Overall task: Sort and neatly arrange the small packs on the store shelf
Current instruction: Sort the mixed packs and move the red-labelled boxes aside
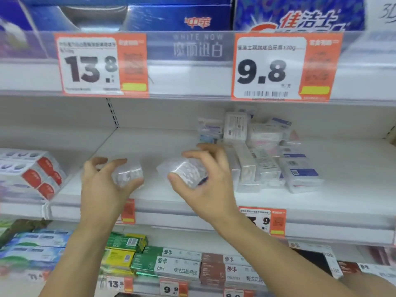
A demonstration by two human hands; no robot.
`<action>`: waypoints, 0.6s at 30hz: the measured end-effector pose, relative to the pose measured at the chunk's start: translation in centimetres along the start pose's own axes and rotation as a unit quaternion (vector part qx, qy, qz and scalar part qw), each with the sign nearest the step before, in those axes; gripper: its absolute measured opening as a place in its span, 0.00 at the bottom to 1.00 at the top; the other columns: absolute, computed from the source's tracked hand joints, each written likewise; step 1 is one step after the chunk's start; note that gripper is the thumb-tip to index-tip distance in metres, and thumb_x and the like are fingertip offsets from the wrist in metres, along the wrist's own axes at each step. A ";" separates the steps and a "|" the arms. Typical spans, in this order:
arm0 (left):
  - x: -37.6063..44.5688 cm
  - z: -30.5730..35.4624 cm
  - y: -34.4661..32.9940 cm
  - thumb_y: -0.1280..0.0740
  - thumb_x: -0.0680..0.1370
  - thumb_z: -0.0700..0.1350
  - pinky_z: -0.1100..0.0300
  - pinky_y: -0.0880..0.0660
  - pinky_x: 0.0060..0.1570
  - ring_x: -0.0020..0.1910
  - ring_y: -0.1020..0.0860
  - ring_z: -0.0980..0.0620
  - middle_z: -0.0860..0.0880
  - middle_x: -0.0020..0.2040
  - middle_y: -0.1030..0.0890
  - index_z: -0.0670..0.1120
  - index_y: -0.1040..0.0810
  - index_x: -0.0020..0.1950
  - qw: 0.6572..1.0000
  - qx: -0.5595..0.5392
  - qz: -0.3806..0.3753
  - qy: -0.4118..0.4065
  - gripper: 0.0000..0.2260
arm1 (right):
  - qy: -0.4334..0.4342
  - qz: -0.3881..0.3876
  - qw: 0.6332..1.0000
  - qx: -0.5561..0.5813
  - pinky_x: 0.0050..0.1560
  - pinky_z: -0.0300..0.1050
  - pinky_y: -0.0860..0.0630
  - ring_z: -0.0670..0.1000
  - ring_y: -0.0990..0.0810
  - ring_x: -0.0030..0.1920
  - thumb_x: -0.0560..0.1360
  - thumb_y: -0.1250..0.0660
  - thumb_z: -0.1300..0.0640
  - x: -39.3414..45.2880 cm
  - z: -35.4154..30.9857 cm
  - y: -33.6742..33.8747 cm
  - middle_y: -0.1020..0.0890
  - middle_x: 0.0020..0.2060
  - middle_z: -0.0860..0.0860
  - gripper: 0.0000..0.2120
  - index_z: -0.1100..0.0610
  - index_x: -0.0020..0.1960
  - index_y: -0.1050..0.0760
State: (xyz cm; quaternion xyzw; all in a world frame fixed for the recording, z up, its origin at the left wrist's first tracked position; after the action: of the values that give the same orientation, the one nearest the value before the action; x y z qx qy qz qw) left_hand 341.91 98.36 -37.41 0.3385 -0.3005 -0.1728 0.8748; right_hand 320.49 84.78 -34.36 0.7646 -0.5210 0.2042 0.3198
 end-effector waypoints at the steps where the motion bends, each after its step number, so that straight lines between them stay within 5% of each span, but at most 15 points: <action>1: 0.2 -0.9 0.2 0.22 0.66 0.55 0.47 0.26 0.60 0.61 0.27 0.43 0.46 0.65 0.33 0.53 0.21 0.61 1.000 0.012 -0.014 0.011 0.25 | -0.016 0.000 1.000 -0.015 0.61 0.41 0.28 0.46 0.26 0.60 0.65 0.22 0.47 0.4 0.4 -1.5 0.27 0.58 0.49 0.18 0.49 0.53 0.19; 3: 0.5 -2.3 0.9 0.24 0.69 0.55 0.46 0.22 0.53 0.54 0.23 0.41 0.44 0.66 0.33 0.52 0.23 0.64 0.999 0.023 -0.019 0.019 0.25 | -0.052 -0.007 0.998 -0.043 0.63 0.45 0.28 0.49 0.27 0.60 0.67 0.24 0.44 1.2 1.4 -4.5 0.29 0.59 0.49 0.19 0.48 0.55 0.20; 6: 0.4 -3.1 1.6 0.28 0.75 0.46 0.62 0.23 0.42 0.48 0.25 0.45 0.40 0.69 0.35 0.47 0.23 0.66 0.999 0.024 -0.010 0.023 0.20 | -0.114 -0.084 0.988 -0.063 0.66 0.44 0.31 0.52 0.29 0.63 0.72 0.27 0.46 1.2 2.9 -9.3 0.32 0.61 0.52 0.18 0.50 0.59 0.22; 9: 0.6 -3.8 1.1 0.31 0.76 0.45 0.48 0.29 0.61 0.66 0.31 0.39 0.39 0.70 0.35 0.47 0.23 0.66 0.998 0.028 -0.022 0.045 0.17 | -0.111 -0.219 0.966 -0.078 0.65 0.41 0.31 0.54 0.28 0.65 0.77 0.31 0.53 -0.7 2.7 -12.9 0.34 0.64 0.53 0.15 0.53 0.62 0.24; 12: 0.7 -4.3 0.9 0.32 0.76 0.45 0.45 0.34 0.66 0.69 0.35 0.38 0.37 0.70 0.35 0.47 0.24 0.66 0.997 0.019 -0.035 0.071 0.18 | -0.059 -0.283 0.952 -0.101 0.63 0.47 0.27 0.53 0.23 0.57 0.78 0.34 0.57 -2.0 1.4 -12.5 0.35 0.65 0.51 0.16 0.52 0.65 0.27; 15: 0.4 -1.5 3.0 0.33 0.76 0.42 0.49 0.34 0.64 0.66 0.33 0.42 0.39 0.65 0.31 0.45 0.22 0.62 0.998 -0.025 0.049 0.035 0.14 | 0.004 -0.229 0.969 -0.091 0.56 0.43 0.25 0.49 0.22 0.50 0.77 0.34 0.59 -1.2 -0.2 -8.2 0.29 0.59 0.50 0.14 0.54 0.62 0.26; 18: -0.6 4.0 3.3 0.34 0.76 0.38 0.56 0.28 0.53 0.51 0.24 0.49 0.46 0.55 0.25 0.46 0.21 0.56 0.986 -0.127 0.085 -0.063 0.10 | 0.075 -0.117 0.981 -0.137 0.56 0.40 0.28 0.49 0.24 0.52 0.73 0.31 0.62 0.3 -0.9 -1.7 0.23 0.50 0.51 0.08 0.58 0.52 0.21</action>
State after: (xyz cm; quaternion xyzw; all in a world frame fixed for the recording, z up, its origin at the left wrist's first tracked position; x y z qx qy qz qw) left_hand 339.21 99.09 -33.05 0.1864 -0.3580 -0.1556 0.9016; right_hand 322.18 85.58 -33.99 0.7517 -0.4258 0.1489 0.4811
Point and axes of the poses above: each hand's wrist, its own x-axis towards the middle knuckle, its own y-axis out of the back of the hand, z = x × y, the point moved 10 cm from there along x, towards the middle knuckle
